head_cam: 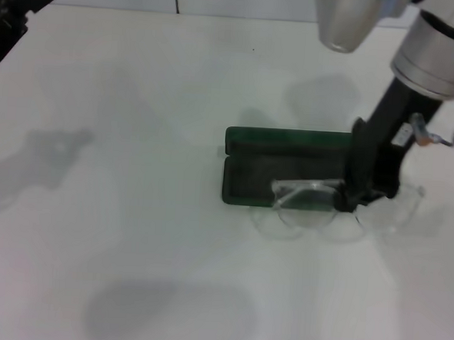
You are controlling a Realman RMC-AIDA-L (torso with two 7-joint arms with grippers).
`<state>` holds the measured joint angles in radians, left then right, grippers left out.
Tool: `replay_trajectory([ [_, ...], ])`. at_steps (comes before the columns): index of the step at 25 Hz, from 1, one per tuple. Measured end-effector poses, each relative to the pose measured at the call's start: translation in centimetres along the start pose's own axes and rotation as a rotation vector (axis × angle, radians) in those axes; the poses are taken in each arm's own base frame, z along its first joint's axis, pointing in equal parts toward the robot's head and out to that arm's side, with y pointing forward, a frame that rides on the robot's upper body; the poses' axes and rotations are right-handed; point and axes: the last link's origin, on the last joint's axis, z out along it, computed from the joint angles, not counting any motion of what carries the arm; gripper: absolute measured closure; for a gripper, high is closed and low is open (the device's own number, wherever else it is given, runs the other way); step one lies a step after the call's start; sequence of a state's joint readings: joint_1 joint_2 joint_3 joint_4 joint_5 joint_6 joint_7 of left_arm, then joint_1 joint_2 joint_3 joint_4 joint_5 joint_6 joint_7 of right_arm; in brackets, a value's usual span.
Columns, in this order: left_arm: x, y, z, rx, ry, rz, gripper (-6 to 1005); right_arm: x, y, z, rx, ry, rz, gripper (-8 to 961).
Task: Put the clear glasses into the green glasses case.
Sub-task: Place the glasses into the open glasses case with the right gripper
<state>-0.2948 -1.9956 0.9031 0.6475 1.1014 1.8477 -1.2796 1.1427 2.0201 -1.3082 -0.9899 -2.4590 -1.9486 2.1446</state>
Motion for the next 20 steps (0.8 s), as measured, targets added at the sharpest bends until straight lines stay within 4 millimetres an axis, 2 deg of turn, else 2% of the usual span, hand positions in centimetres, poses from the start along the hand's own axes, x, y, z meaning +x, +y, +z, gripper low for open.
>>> replay_trajectory([
  [11,-0.4,0.3,-0.9,0.034,0.004,0.011,947,-2.9,-2.6,3.1,0.165,0.052,-0.069,879],
  [20,-0.6,0.3,-1.0,0.041,0.002,0.022,946,-3.2,-3.1,4.0,0.192,0.04,-0.08,879],
])
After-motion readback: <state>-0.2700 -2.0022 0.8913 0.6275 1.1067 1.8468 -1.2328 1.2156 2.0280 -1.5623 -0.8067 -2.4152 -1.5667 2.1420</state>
